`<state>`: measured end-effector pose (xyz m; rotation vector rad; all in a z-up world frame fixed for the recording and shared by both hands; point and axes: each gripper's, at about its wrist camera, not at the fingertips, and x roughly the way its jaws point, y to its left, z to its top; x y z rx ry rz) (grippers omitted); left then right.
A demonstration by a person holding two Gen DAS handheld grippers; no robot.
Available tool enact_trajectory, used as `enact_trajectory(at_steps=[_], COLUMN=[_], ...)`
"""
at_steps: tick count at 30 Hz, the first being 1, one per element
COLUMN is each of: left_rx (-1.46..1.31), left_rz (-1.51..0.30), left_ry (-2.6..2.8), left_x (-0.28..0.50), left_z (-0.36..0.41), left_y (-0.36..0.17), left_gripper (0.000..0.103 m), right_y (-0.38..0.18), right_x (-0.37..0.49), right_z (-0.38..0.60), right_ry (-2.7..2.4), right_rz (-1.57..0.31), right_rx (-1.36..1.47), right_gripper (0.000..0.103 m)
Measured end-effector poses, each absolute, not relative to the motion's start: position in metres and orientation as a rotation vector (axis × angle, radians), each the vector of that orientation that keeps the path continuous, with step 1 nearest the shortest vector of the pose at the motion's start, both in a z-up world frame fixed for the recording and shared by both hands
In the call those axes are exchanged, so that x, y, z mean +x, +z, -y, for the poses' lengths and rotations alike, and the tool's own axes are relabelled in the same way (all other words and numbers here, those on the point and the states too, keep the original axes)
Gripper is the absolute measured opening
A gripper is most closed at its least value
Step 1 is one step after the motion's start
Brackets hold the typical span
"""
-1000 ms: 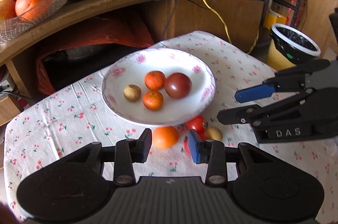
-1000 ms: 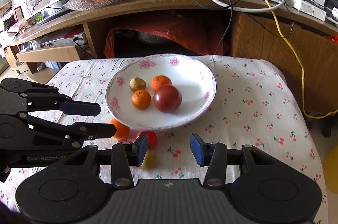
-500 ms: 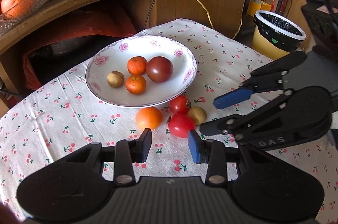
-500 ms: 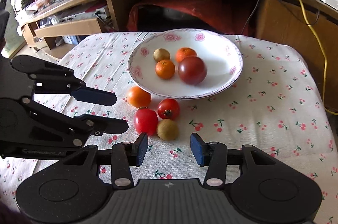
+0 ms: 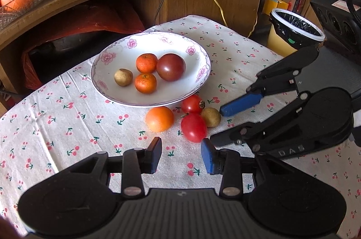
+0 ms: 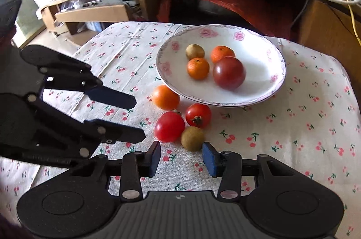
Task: Organize fruits
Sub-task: 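Grasp a red tomato with the left tool while the right tool grasps the brown kiwi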
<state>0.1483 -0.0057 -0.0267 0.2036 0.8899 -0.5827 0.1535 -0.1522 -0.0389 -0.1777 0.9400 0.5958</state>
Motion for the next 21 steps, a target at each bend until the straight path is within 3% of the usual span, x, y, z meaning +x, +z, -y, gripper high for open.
enact_trajectory(at_steps=[12, 17, 21], left_rx=[0.202, 0.203, 0.19], left_rz=[-0.907, -0.907, -0.904], left_ry=[-0.609, -0.606, -0.592], left_x=[0.148, 0.15, 0.154], left_z=[0.011, 0.012, 0.014], left_y=[-0.031, -0.032, -0.034], left_gripper=[0.046, 0.046, 0.046], right_y=[-0.049, -0.048, -0.04], right_x=[0.154, 0.153, 0.151], right_z=[0.151, 0.143, 0.149], right_ry=[0.549, 0.562, 0.551], right_rz=[-0.892, -0.907, -0.92], right_rx=[-0.201, -0.226, -0.207], right_gripper=[0.038, 0.019, 0.019])
